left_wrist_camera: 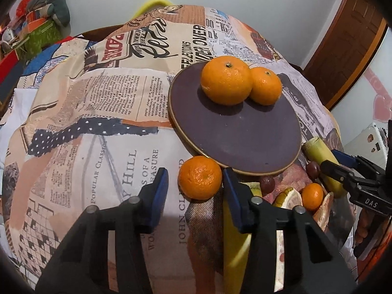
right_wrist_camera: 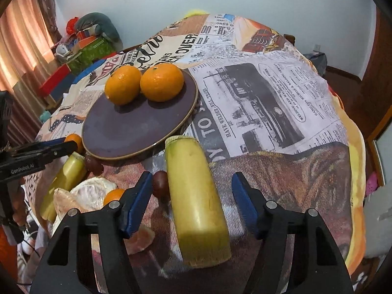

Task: Organize fruits
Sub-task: 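Grasp a tangerine with the left tool while the right tool grasps a yellow fruit, then place tangerine on plate with left tool while right tool places yellow fruit there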

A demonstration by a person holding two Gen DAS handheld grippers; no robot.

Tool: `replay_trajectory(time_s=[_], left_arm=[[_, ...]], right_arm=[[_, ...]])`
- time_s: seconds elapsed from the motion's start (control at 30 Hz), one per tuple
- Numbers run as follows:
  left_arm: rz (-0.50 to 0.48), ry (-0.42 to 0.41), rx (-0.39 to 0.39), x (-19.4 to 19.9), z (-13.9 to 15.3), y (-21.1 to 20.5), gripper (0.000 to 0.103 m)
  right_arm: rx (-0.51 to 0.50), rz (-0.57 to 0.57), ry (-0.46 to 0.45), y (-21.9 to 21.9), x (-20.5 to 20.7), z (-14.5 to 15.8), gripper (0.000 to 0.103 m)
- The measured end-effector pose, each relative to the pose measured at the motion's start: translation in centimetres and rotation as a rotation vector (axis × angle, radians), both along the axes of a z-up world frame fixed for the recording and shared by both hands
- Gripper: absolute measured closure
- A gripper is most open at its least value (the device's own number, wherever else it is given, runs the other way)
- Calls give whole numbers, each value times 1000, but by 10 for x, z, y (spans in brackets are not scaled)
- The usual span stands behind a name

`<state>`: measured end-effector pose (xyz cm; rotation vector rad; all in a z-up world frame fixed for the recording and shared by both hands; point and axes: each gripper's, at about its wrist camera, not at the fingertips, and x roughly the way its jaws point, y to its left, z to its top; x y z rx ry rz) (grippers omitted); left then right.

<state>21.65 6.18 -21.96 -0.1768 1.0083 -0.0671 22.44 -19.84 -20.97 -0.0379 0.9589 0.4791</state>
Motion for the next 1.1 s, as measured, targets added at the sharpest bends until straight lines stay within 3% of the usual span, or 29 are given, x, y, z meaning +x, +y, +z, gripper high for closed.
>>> replay_trajectory(time_s=[0.1, 0.37, 0.67, 1.1], left_arm=[[-13, -2, -13, 2, -1, -1, 66], [-29, -9, 5, 3, 0, -3, 67], [-23, -32, 19, -4, 10, -4, 67], [-2, -146, 24, -16, 58, 0, 67]], right_arm=[[1, 7, 1, 3, 4, 0, 48], [41, 36, 55, 8, 18, -6, 65], [70, 20, 18, -5, 9, 12, 69], [102, -1, -130, -12, -5, 67, 71]])
